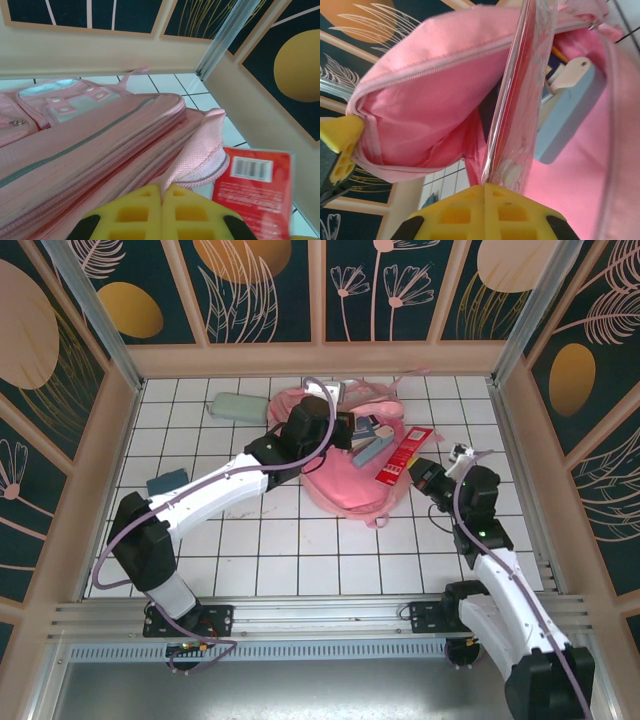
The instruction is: Pack the student bag
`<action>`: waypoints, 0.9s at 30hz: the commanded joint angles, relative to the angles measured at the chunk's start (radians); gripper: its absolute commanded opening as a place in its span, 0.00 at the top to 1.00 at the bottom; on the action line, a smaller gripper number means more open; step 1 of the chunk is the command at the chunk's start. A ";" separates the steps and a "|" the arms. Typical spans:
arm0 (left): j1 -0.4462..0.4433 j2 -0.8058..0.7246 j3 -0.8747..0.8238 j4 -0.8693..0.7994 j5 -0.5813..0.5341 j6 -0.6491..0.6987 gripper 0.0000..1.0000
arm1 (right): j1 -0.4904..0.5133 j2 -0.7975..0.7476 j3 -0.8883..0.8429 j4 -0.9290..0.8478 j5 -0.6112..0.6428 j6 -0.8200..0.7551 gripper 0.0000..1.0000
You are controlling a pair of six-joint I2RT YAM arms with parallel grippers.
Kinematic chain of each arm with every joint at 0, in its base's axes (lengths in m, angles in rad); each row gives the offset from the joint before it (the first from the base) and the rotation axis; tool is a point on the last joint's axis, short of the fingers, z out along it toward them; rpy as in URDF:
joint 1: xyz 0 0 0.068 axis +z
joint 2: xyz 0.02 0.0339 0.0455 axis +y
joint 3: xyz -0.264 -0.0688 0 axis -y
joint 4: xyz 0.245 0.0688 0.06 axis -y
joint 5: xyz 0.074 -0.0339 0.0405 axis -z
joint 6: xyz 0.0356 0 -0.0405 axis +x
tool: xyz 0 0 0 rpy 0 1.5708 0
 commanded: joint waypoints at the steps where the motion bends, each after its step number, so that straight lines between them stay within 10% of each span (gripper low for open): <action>1: 0.001 -0.003 0.118 0.068 -0.016 -0.018 1.00 | 0.069 0.077 -0.025 0.259 0.006 0.060 1.00; 27: 0.001 0.019 0.175 0.034 -0.022 -0.007 1.00 | 0.299 0.952 0.352 0.804 0.070 0.144 1.00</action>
